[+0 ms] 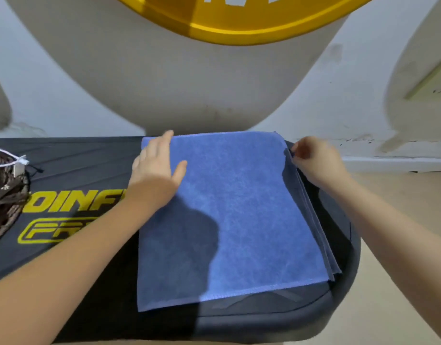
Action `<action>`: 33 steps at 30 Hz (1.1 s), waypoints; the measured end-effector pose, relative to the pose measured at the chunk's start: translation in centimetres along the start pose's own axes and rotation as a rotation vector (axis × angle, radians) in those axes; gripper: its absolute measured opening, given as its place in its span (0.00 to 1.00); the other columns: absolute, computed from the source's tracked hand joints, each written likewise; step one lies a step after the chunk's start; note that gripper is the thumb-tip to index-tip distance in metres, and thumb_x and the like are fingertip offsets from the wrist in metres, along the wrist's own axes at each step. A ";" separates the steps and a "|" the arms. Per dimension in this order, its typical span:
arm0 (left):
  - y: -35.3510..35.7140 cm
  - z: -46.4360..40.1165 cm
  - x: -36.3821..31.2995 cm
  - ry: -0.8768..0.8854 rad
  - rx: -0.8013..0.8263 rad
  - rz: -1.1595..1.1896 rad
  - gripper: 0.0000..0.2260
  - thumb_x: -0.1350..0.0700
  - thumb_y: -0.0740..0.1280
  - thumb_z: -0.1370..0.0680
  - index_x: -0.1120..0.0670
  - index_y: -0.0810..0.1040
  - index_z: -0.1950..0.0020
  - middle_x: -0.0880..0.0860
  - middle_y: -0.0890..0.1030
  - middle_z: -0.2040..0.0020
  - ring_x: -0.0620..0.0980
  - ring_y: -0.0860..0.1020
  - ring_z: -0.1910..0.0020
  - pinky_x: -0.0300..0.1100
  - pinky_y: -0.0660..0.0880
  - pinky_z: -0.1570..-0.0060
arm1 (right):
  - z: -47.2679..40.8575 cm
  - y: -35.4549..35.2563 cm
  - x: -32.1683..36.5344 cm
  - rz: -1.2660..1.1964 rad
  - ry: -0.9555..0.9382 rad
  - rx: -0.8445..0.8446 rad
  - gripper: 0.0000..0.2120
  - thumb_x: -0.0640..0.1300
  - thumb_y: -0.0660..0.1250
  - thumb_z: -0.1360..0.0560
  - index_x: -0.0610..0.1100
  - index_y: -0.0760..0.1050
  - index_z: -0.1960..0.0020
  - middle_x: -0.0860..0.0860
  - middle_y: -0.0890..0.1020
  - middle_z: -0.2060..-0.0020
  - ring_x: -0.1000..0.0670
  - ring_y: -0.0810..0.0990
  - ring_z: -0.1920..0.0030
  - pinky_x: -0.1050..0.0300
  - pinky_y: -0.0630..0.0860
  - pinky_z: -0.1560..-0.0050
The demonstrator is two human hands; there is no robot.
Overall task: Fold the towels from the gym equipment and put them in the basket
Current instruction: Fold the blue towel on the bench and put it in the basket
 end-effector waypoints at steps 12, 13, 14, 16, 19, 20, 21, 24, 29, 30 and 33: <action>3.2 8.1 0.0 0.080 0.145 -0.134 0.42 0.34 0.42 0.32 0.59 0.55 0.25 0.59 0.54 0.24 0.57 0.53 0.24 0.49 0.50 0.27 | 5.4 0.8 -2.3 0.062 0.244 0.137 0.16 0.43 0.69 0.28 0.33 0.71 0.68 0.44 0.72 0.73 0.46 0.69 0.71 0.59 0.64 0.69; 3.1 8.5 0.1 0.082 0.145 -0.144 0.42 0.34 0.44 0.31 0.60 0.58 0.26 0.61 0.57 0.24 0.59 0.56 0.25 0.51 0.52 0.27 | 5.7 1.0 -2.1 0.098 0.247 0.133 0.18 0.43 0.68 0.28 0.37 0.66 0.71 0.45 0.69 0.74 0.47 0.66 0.73 0.59 0.60 0.72; 3.0 9.1 0.1 0.104 0.150 -0.171 0.40 0.35 0.46 0.29 0.63 0.63 0.28 0.63 0.61 0.27 0.62 0.61 0.27 0.55 0.57 0.29 | 5.9 1.1 -1.7 0.134 0.230 0.117 0.20 0.43 0.68 0.27 0.40 0.62 0.71 0.46 0.66 0.75 0.48 0.64 0.74 0.58 0.57 0.74; 3.1 10.0 0.4 0.147 0.174 -0.226 0.36 0.37 0.49 0.24 0.66 0.72 0.36 0.67 0.71 0.34 0.67 0.71 0.36 0.61 0.68 0.39 | 5.9 1.3 -1.2 0.176 0.201 0.090 0.20 0.41 0.67 0.27 0.41 0.60 0.71 0.47 0.65 0.75 0.49 0.64 0.74 0.58 0.56 0.75; 2.9 11.2 0.7 0.144 0.217 -0.242 0.36 0.37 0.45 0.21 0.67 0.75 0.39 0.68 0.75 0.38 0.68 0.75 0.40 0.63 0.71 0.45 | 5.6 1.5 -1.1 0.154 0.205 0.091 0.17 0.38 0.65 0.27 0.39 0.63 0.71 0.46 0.65 0.76 0.48 0.64 0.74 0.58 0.58 0.75; 2.7 11.5 0.6 0.150 0.221 -0.240 0.35 0.38 0.48 0.22 0.67 0.75 0.39 0.67 0.75 0.37 0.68 0.74 0.40 0.63 0.70 0.44 | 5.7 1.4 -1.1 0.142 0.198 0.088 0.14 0.38 0.64 0.27 0.38 0.65 0.70 0.46 0.65 0.76 0.47 0.64 0.74 0.59 0.58 0.74; 2.6 11.8 0.6 0.162 0.220 -0.241 0.33 0.39 0.52 0.24 0.67 0.74 0.38 0.67 0.74 0.37 0.68 0.74 0.39 0.63 0.69 0.43 | 5.8 1.2 -1.1 0.121 0.186 0.082 0.12 0.38 0.64 0.27 0.39 0.66 0.68 0.46 0.65 0.75 0.47 0.63 0.73 0.59 0.58 0.74; 2.3 12.7 0.8 0.209 0.231 -0.283 0.31 0.41 0.54 0.25 0.67 0.74 0.38 0.67 0.75 0.38 0.67 0.76 0.40 0.62 0.70 0.43 | 5.8 0.2 -1.7 0.001 0.170 0.048 0.10 0.39 0.64 0.26 0.41 0.67 0.64 0.44 0.68 0.69 0.46 0.66 0.65 0.58 0.59 0.69; 1.2 14.1 1.4 0.342 0.328 -0.314 0.38 0.32 0.49 0.25 0.64 0.74 0.37 0.64 0.72 0.34 0.63 0.74 0.37 0.57 0.69 0.39 | 5.2 -0.5 -2.0 -0.042 0.193 0.001 0.04 0.40 0.63 0.24 0.39 0.70 0.56 0.43 0.75 0.58 0.42 0.74 0.54 0.53 0.67 0.58; 0.9 14.4 1.4 0.362 0.332 -0.296 0.36 0.32 0.54 0.28 0.62 0.75 0.40 0.63 0.72 0.34 0.62 0.73 0.36 0.56 0.68 0.38 | 5.3 -0.5 -1.9 -0.026 0.194 -0.009 0.05 0.39 0.62 0.24 0.37 0.71 0.55 0.40 0.75 0.58 0.39 0.76 0.51 0.51 0.69 0.58; -0.3 15.4 1.4 0.437 0.277 -0.242 0.26 0.34 0.61 0.36 0.56 0.74 0.54 0.58 0.77 0.43 0.57 0.76 0.43 0.50 0.71 0.42 | 6.1 -0.9 -1.7 -0.048 0.214 0.013 0.12 0.39 0.62 0.24 0.29 0.74 0.50 0.32 0.78 0.55 0.35 0.77 0.52 0.45 0.75 0.54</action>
Point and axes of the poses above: each hand's wrist, its own z-axis away from the middle knuckle, its own y-axis out of the palm, x = y × z, the point moved 4 cm from there along -z, towards the middle knuckle
